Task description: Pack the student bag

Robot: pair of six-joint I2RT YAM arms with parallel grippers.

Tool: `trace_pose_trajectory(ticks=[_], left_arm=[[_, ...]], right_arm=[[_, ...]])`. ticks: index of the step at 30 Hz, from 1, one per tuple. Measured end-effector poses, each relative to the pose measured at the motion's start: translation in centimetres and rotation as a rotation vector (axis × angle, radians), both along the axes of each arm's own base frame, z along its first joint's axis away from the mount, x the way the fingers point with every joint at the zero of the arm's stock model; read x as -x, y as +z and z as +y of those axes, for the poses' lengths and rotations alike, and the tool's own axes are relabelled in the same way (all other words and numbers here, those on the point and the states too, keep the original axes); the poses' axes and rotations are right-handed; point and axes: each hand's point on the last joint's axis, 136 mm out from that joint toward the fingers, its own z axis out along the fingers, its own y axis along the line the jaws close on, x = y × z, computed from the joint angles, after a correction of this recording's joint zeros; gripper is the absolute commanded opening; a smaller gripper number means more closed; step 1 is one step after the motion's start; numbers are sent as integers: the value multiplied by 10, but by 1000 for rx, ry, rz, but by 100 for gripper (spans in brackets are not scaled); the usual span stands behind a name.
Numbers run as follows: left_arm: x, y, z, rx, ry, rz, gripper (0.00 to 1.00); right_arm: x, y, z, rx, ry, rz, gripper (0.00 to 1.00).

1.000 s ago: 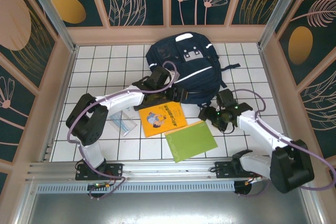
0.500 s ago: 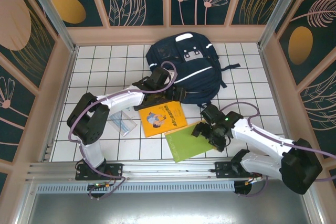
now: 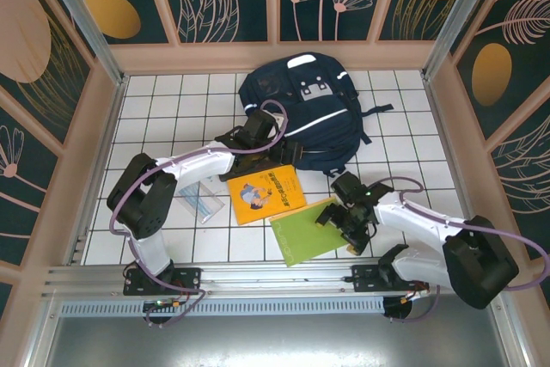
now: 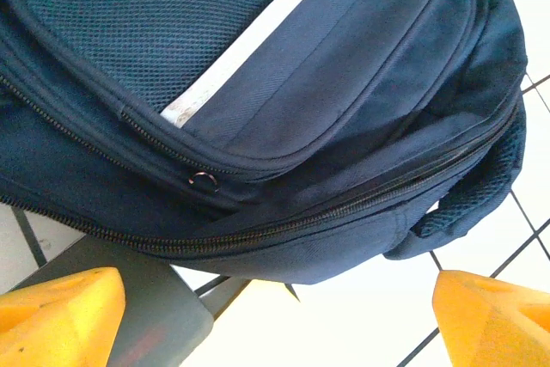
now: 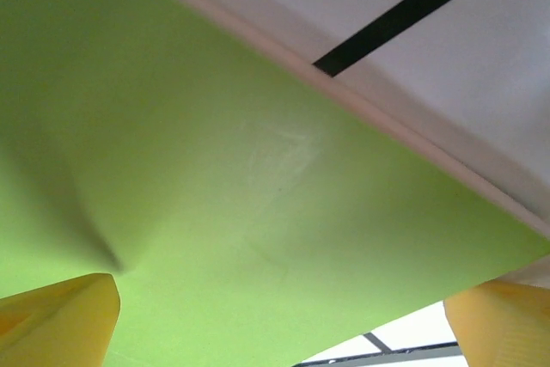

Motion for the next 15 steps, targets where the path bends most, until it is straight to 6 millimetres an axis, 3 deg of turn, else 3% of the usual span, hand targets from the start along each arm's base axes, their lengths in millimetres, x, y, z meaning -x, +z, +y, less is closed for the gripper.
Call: trace_pose_trajectory(ticks=[9,15], left_arm=[[12,-3,5,-8,-14,38,86],[26,-9,13,-23,-23,83,84]], right_arm=[[-33,6,8,-5,32,-48,97],[-40,8,10,-14,37,-85,95]])
